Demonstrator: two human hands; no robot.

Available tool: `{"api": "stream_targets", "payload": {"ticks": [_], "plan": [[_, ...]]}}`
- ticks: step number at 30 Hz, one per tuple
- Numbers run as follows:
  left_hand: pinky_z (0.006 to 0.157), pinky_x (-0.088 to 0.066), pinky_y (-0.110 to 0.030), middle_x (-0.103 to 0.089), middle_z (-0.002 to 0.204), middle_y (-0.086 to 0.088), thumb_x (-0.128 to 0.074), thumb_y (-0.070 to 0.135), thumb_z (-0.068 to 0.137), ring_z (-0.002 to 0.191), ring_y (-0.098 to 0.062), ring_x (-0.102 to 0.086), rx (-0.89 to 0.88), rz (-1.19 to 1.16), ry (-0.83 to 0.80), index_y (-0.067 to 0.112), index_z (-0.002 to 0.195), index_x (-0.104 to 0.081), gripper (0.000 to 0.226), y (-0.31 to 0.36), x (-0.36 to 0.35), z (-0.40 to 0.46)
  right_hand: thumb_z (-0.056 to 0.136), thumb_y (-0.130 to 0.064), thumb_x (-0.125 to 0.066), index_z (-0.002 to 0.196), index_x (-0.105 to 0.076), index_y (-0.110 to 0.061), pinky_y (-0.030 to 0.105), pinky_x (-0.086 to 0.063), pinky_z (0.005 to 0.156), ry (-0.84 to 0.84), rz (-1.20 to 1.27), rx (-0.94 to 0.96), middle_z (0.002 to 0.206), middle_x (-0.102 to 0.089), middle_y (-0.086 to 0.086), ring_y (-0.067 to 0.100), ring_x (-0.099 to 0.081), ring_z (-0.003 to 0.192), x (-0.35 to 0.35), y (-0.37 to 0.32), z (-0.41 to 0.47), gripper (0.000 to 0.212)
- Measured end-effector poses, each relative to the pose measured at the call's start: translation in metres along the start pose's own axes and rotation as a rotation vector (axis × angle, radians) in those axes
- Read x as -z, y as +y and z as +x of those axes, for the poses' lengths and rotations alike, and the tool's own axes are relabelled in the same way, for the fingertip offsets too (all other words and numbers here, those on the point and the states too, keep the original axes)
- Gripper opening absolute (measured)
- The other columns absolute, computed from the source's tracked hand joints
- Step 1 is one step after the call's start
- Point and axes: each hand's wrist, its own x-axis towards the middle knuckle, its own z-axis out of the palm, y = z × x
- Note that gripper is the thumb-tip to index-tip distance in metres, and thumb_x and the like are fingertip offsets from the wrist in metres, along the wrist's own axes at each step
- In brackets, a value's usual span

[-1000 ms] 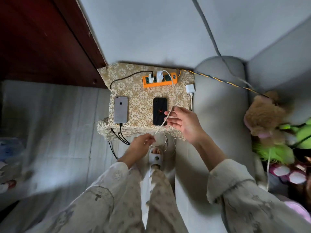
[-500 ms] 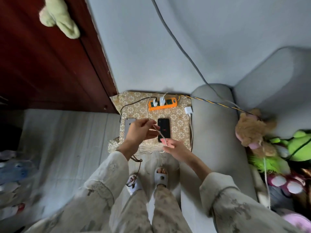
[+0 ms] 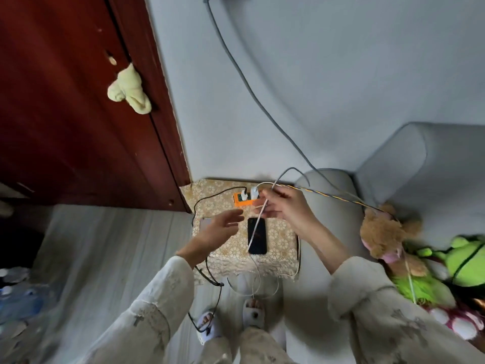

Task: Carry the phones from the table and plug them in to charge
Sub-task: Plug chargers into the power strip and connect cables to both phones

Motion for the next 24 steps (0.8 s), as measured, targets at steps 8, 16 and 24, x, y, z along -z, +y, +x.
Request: {"api": "stream_targets", "payload": {"ticks": [8, 16, 24], "plan": [[0.076, -0.050, -0.031, -0.066, 0.090, -0.012, -0.049, 0.004, 0.090, 0.087, -0.022, -0.061, -0.126, 0.128, 0.084, 0.007, 0.087, -0.064, 0.016, 0.018, -0.013, -0.015, 0.093, -0.021, -0.051, 0.091, -0.060, -0.001, 0.023, -0.056, 0.059, -0.020, 0.320, 0.070, 0.075, -0.075, 0.011, 0.024, -0.072, 0.071, -0.004, -0.053, 0.012, 0.022], [0.067, -0.057, -0.025, -0.072, 0.079, -0.008, -0.038, 0.009, 0.096, 0.078, -0.021, -0.070, -0.276, -0.440, 0.285, 0.009, 0.077, -0.058, 0.027, 0.066, 0.006, -0.028, 0.088, -0.052, -0.042, 0.118, -0.059, -0.020, 0.035, -0.043, 0.096, -0.374, 0.020, -0.152, 0.112, -0.069, 0.001, 0.017, -0.058, 0.116, 0.002, -0.001, 0.010, 0.047], [0.062, -0.057, -0.023, -0.073, 0.073, -0.006, -0.040, 0.012, 0.096, 0.077, -0.023, -0.072, -0.411, -0.944, 0.358, 0.007, 0.084, -0.056, 0.020, 0.112, 0.048, -0.032, 0.085, -0.030, -0.062, 0.090, -0.070, -0.013, 0.031, -0.045, 0.094, -0.394, -0.561, -0.077, 0.093, -0.072, -0.001, 0.014, -0.066, 0.097, 0.011, 0.017, 0.006, 0.020]]}}
